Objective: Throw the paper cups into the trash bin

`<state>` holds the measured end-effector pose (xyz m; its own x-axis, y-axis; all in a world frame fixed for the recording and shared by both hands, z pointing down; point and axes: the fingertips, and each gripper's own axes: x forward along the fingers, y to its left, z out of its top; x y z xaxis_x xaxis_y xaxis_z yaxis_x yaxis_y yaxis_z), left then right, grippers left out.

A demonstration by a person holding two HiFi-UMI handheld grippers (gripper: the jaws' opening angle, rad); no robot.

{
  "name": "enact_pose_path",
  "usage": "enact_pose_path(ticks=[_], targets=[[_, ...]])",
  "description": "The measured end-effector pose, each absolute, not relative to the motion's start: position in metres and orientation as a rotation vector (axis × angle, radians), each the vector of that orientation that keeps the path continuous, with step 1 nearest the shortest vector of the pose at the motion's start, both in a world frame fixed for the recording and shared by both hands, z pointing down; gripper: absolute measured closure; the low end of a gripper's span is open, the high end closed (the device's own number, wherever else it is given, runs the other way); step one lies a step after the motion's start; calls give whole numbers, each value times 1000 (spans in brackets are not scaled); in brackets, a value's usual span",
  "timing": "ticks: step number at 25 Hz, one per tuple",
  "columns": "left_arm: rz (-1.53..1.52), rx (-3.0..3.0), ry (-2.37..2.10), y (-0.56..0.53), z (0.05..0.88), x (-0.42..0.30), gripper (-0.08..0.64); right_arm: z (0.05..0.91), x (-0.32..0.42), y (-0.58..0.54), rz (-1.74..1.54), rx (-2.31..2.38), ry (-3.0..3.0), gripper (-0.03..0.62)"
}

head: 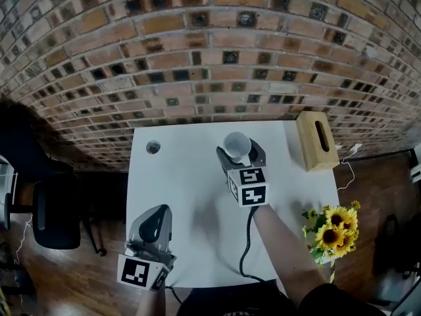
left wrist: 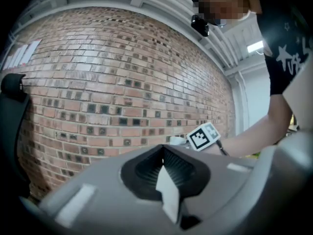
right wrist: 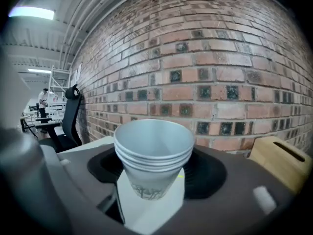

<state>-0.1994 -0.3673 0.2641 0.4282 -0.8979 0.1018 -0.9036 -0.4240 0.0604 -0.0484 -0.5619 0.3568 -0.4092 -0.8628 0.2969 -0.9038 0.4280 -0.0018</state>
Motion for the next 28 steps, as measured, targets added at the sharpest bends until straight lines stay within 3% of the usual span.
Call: enact_pose_path(ticks=[11,28], targets=[[-37,2652,-1517,-354,247,-200,555,264,-61,-454,-47,1587,-2459,245],[34,2738,-1519,-285,219,-133,555,239,-8,-323,69,1531,-2613,245]])
